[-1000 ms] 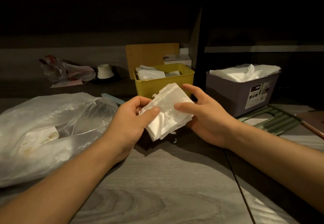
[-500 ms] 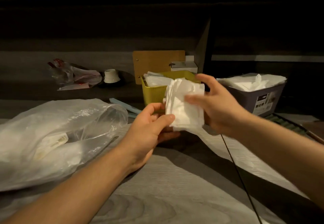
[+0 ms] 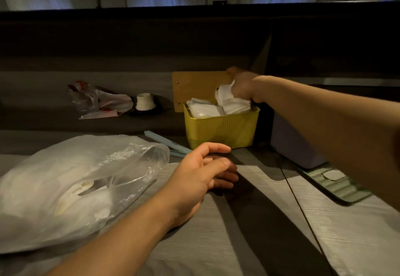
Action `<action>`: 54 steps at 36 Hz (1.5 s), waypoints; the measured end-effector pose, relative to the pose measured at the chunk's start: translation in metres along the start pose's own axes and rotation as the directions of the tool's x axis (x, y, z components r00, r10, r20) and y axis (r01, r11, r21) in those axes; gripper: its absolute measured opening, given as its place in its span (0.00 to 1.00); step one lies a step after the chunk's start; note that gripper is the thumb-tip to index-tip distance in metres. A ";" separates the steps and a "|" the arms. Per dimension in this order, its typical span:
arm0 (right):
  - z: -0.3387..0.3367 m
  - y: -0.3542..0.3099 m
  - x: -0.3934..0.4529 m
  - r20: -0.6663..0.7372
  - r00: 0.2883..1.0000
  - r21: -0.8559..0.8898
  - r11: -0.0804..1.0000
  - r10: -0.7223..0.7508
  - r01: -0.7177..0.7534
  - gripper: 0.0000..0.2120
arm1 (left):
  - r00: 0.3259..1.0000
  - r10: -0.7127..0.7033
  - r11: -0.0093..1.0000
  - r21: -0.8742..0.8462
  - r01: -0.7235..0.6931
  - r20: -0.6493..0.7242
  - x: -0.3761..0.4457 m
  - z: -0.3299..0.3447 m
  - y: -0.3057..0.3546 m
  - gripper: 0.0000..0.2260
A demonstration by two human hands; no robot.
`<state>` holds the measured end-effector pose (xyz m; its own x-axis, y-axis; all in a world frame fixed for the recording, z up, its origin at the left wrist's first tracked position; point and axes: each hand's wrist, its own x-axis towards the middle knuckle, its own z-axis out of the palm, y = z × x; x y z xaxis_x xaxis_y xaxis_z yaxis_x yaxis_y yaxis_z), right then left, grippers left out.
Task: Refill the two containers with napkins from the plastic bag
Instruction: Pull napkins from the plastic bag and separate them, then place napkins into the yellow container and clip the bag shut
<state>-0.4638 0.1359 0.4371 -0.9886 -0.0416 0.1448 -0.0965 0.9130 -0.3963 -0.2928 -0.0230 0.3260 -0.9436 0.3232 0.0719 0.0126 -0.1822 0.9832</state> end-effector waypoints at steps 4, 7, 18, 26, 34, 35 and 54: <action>-0.007 -0.009 0.003 0.113 0.994 -0.081 0.997 0.005 0.004 0.38 | 1.000 0.007 1.000 0.007 -0.007 0.011 0.001 -0.001 -0.001 0.09; -0.011 -0.012 0.006 0.161 0.987 -0.107 0.994 0.025 -0.007 0.42 | 1.000 0.008 1.000 0.012 -0.008 0.018 0.002 -0.002 -0.002 0.09; 0.013 -0.010 -0.007 0.189 0.982 -0.231 0.971 -0.014 0.058 0.44 | 0.999 -0.009 0.999 0.037 0.008 0.042 0.000 -0.002 0.000 0.10; 0.002 -0.014 -0.002 0.030 0.985 -0.523 0.837 -0.169 0.160 0.30 | 0.999 -0.007 0.999 0.047 0.005 0.043 0.002 -0.002 -0.002 0.10; -0.007 -0.007 -0.011 0.410 0.911 -0.542 0.790 -0.050 0.287 0.12 | 0.998 0.006 0.997 0.074 -0.010 0.055 0.002 -0.003 -0.003 0.10; -0.005 -0.006 -0.012 0.421 0.906 -0.561 0.772 -0.047 0.301 0.14 | 0.998 0.006 0.996 0.087 -0.011 0.055 0.001 -0.003 -0.002 0.10; 0.024 -0.109 -0.151 0.476 0.590 0.193 0.732 -0.652 0.654 0.21 | 0.948 0.209 0.261 0.920 -0.291 0.241 -0.096 -0.040 0.052 0.10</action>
<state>-0.3068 0.0326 0.4364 -0.5753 -0.8132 -0.0878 -0.7390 0.5628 -0.3704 -0.2151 -0.1000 0.3633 -0.8121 0.4918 0.3139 0.5826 0.7129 0.3903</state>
